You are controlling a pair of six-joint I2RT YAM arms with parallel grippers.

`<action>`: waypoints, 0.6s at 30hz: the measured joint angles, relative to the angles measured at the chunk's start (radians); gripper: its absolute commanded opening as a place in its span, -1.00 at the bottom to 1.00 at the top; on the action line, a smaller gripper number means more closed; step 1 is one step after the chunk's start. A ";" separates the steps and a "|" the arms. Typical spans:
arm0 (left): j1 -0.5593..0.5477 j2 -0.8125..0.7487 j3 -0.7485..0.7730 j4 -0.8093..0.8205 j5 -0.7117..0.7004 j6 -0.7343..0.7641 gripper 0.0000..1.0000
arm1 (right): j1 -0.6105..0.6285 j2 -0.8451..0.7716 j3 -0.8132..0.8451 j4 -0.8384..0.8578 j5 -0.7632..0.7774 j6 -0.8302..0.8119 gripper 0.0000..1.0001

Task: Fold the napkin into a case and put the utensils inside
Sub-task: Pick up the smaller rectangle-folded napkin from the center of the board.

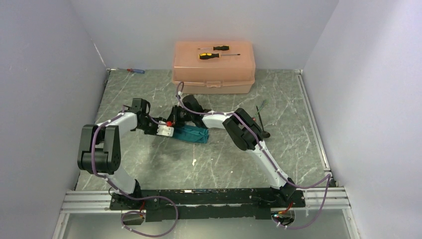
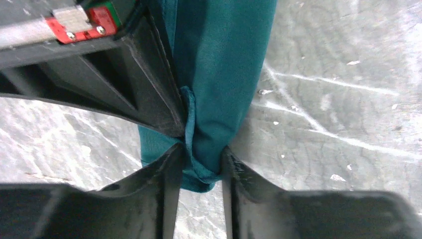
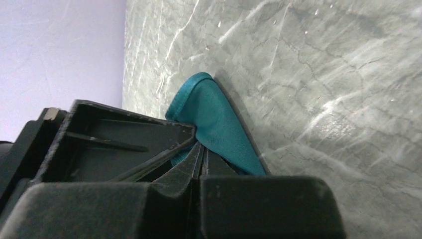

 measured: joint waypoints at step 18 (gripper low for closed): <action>-0.035 0.048 0.094 -0.199 0.002 -0.083 -0.95 | -0.141 -0.447 -0.472 -0.006 0.164 -0.375 -0.15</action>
